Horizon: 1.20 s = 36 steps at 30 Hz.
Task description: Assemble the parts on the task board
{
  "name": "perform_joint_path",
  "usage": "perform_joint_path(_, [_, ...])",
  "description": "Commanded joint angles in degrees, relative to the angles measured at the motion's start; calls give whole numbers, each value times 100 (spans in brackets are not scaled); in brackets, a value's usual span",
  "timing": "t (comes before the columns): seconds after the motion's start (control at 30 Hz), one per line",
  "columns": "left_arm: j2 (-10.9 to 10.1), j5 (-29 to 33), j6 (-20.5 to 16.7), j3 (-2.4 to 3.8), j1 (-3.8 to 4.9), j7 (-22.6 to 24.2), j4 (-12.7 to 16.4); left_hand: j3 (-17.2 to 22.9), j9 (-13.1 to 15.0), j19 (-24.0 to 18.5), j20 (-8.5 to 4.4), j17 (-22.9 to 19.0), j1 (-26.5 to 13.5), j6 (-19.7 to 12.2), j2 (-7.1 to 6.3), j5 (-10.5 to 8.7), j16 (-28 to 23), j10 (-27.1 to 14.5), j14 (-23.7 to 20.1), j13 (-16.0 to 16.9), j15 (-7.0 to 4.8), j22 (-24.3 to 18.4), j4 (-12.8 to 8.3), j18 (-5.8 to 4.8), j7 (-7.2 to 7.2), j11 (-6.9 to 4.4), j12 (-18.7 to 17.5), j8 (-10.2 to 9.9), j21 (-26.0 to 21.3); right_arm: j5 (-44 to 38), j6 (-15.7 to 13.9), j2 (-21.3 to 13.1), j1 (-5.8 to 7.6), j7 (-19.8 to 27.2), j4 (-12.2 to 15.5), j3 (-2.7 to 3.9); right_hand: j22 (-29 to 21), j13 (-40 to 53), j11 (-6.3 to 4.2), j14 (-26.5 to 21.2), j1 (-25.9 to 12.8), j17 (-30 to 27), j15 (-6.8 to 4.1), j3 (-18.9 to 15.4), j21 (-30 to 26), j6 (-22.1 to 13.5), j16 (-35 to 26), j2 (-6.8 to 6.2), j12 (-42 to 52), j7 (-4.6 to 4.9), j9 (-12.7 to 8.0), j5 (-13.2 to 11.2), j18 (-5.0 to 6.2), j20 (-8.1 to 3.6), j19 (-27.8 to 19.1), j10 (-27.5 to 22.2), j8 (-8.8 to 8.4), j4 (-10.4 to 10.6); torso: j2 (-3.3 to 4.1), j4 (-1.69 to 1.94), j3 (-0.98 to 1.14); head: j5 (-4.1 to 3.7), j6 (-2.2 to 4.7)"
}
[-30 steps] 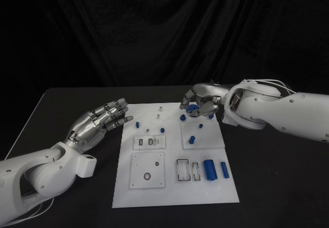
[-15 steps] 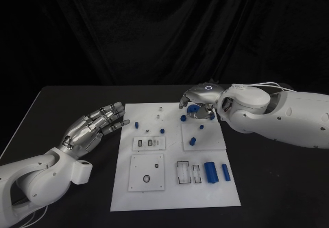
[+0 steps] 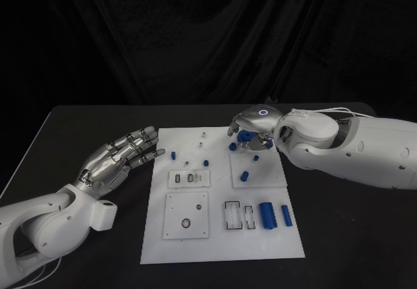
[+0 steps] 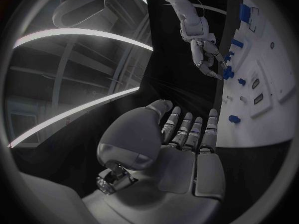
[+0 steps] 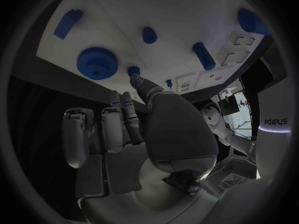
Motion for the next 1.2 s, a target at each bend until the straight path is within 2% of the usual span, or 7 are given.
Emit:
perform_joint_path(0.03, [-3, -41, 25, 4, 11, 1703, 15, 37, -3, -57, -2, 5, -45, 6, 0, 30, 0, 16, 26, 1, 34, -9, -2, 59, 29, 17, 14, 22, -32, -61, -205, 12, -41, -107, -20, 4, 454, 18, -11, -14, -13, -3, 24, -45, -30, 44, -25, 2, -13, 27, 11, -18, -63, -9, -22, 61, -26, 10, 4, -6, 4, 25, -26])
perform_joint_path(0.17, [-10, -41, 13, 4, 11, 1700, 10, 37, -3, -57, -2, 5, -45, 6, 0, 30, 0, 16, 26, 1, 34, -9, -2, 59, 29, 17, 14, 22, -32, -30, -280, 34, -76, -46, -49, 4, 462, 35, -13, -5, -1, 10, 34, -71, -29, 84, -24, 13, -2, 41, 27, -17, -65, 2, -15, 116, -32, 30, 3, 6, 5, 25, -41])
perform_joint_path(0.27, [-13, -41, 14, 4, 11, 1689, 9, 41, -3, -54, -1, 4, -49, 9, 0, 29, 0, 21, 25, 2, 36, -8, -3, 57, 32, 21, 26, 22, -30, 6, -292, 50, -90, -18, -70, 4, 452, 49, -17, -6, -3, -3, 37, -98, -35, 138, -30, 22, 5, 50, 45, -12, -62, 8, -20, 161, -30, 57, 3, -4, 2, 30, -51])
perform_joint_path(0.6, [-6, -12, 31, 2, 11, 1645, 20, 58, -4, -65, 3, 5, -66, 10, -8, 22, -1, 31, 26, 4, 44, -12, -12, 54, 45, 39, 41, 22, -35, 140, -337, 88, -152, 99, -169, 3, 438, 89, -34, -15, 23, -33, 49, -128, -47, 273, -46, 56, 33, 78, 92, -1, -58, 20, -28, 283, -24, 103, 2, 0, 0, 20, -61])
perform_joint_path(0.83, [14, 79, 57, 1, 11, 1617, 5, 69, -4, -73, 6, 4, -77, 15, -14, 19, -3, 40, 25, 5, 50, -15, -20, 51, 55, 53, 54, 24, -40, 237, -358, 148, -227, 187, -281, 3, 431, 121, -46, -11, 89, -40, 90, -67, -59, 443, -53, 117, 40, 128, 155, 147, -56, 59, -32, 541, -33, 148, -1, -1, -1, 34, -63])
perform_joint_path(1.03, [20, 98, 72, -3, 10, 1592, -28, 80, -5, -86, 10, 4, -88, 10, -21, 17, -5, 40, 22, 5, 56, -19, -28, 48, 65, 68, 52, 22, -47, 311, -421, 192, -277, 289, -340, 4, 537, 119, -61, 67, 91, 100, 88, -24, -23, 528, -7, 110, 9, 152, 194, 179, -79, 62, 44, 777, -54, 189, 0, -4, 1, 66, -78])
perform_joint_path(1.2, [32, 102, 110, -6, 10, 1563, -62, 93, -9, -97, 14, 2, -102, -6, -29, 12, -10, 29, 15, 1, 64, -22, -36, 44, 77, 83, 39, 16, -53, 341, -475, 236, -325, 371, -387, 4, 534, 101, -65, 71, 69, 78, 87, -23, -26, 533, -14, 75, -52, 170, 207, 124, -78, 58, 47, 844, -90, 220, 3, 1, 0, 63, -93])
